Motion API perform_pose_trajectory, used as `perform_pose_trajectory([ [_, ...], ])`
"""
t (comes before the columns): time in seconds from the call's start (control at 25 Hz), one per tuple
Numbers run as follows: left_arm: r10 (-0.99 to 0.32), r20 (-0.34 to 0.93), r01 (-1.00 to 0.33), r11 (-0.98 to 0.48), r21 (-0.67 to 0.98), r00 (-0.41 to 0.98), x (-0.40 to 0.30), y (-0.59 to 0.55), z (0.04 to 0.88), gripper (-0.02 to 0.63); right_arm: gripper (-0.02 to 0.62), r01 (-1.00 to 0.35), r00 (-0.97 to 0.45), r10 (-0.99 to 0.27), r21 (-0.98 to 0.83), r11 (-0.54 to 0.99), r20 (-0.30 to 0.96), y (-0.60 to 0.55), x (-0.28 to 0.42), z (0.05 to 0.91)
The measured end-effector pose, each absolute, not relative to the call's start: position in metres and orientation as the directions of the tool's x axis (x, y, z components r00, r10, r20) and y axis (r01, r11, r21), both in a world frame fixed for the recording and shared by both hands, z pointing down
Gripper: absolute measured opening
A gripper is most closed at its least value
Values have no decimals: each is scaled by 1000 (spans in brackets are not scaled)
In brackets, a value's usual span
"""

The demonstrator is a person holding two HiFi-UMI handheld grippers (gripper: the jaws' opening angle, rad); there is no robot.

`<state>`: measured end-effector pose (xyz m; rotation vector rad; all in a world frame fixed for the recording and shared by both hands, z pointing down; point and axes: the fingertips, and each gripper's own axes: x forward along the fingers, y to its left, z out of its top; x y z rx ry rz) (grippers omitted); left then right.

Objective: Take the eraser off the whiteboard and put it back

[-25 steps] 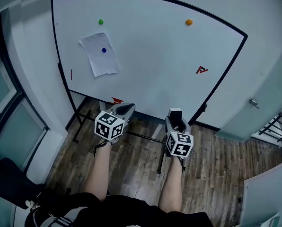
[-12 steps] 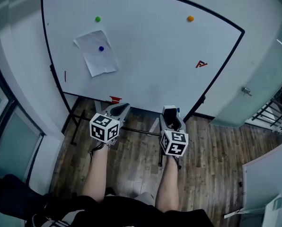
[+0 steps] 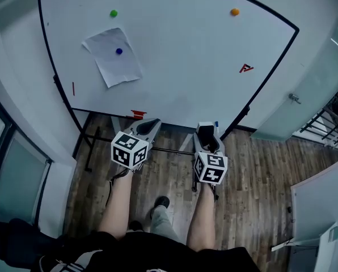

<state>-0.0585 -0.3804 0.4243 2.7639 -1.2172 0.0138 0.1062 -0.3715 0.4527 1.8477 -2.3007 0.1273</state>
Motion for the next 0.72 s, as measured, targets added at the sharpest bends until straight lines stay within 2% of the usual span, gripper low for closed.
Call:
perform_pose_trajectory([
  [0.72, -732, 59, -734, -679, 31, 679, 4, -533, 396, 17, 241, -990, -127, -982, 37, 133, 140, -546, 172, 438],
])
